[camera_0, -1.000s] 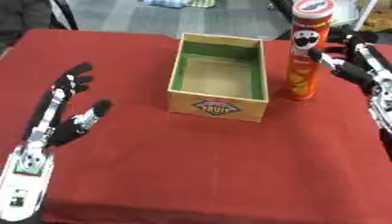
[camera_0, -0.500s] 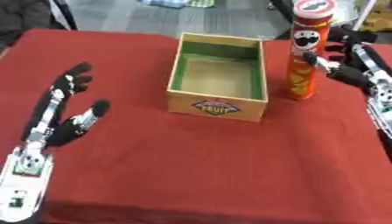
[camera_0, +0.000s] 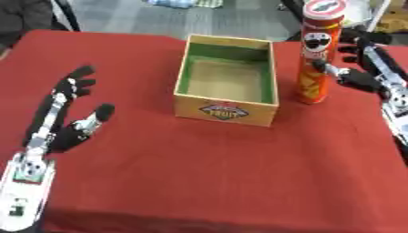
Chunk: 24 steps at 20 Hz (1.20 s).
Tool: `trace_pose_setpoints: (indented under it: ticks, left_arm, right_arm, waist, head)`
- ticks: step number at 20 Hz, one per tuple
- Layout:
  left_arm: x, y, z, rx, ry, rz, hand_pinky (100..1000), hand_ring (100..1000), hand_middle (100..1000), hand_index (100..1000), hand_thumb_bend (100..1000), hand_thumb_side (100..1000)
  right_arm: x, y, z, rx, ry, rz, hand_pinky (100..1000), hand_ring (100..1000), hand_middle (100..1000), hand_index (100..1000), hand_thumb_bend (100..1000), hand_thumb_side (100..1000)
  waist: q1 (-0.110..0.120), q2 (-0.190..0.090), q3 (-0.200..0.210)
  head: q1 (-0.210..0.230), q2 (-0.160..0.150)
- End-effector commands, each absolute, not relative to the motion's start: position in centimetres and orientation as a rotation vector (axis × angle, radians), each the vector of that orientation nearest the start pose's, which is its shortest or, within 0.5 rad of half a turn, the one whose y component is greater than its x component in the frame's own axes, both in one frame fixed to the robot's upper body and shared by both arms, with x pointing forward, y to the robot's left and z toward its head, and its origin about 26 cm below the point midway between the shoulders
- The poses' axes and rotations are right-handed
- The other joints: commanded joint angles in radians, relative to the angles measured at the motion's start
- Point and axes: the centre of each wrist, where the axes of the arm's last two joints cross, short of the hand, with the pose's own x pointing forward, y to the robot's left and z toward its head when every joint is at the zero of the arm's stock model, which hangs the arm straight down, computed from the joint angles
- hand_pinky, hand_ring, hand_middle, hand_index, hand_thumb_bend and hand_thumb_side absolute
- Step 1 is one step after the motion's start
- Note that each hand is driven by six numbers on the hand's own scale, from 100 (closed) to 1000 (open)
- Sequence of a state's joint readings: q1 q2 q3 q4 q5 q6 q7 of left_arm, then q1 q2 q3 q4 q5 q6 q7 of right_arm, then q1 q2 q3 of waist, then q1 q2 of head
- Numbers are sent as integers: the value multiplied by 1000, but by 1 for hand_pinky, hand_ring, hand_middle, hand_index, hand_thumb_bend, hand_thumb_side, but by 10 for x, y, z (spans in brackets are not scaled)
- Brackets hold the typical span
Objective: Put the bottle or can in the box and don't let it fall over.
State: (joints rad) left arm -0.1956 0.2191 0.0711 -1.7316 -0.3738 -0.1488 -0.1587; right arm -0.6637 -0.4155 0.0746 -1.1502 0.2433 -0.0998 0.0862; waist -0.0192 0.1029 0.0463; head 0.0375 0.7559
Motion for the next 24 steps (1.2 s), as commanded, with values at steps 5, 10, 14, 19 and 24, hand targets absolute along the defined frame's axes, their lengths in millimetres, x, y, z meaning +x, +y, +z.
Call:
trace_pose_setpoints:
  ticks: [5,10,14,19,24]
  left_arm:
    - [319,286,109,427,-1982,-644,865,877,900,974,644,764]
    - [319,287,109,426,-1982,-642,865,877,900,974,643,765]
    - [319,286,109,425,-1982,-642,865,877,900,975,642,766]
    - [319,286,109,424,-1981,-643,865,877,900,975,642,767]
    - [319,286,109,422,-1982,-644,865,878,900,975,642,768]
  right_arm:
    - [436,-300,147,-460,-1821,713,873,911,924,1000,595,549]
    - [438,-305,143,-489,-1792,666,865,909,937,1000,601,546]
    - [438,-307,142,-549,-1751,635,847,905,949,1000,627,541]
    - [439,-307,141,-611,-1680,637,849,905,946,1000,705,574]
    - [440,-307,144,-643,-1643,645,850,905,945,1000,706,580]
  waist:
    - [14,-2,3]
    - [14,-2,5]
    - [14,-2,5]
    - [14,-2,7]
    - [13,-2,9]
  head:
    - [-7,6]
    - [-8,7]
    - [-10,7]
    - [-13,8]
    - [-16,8]
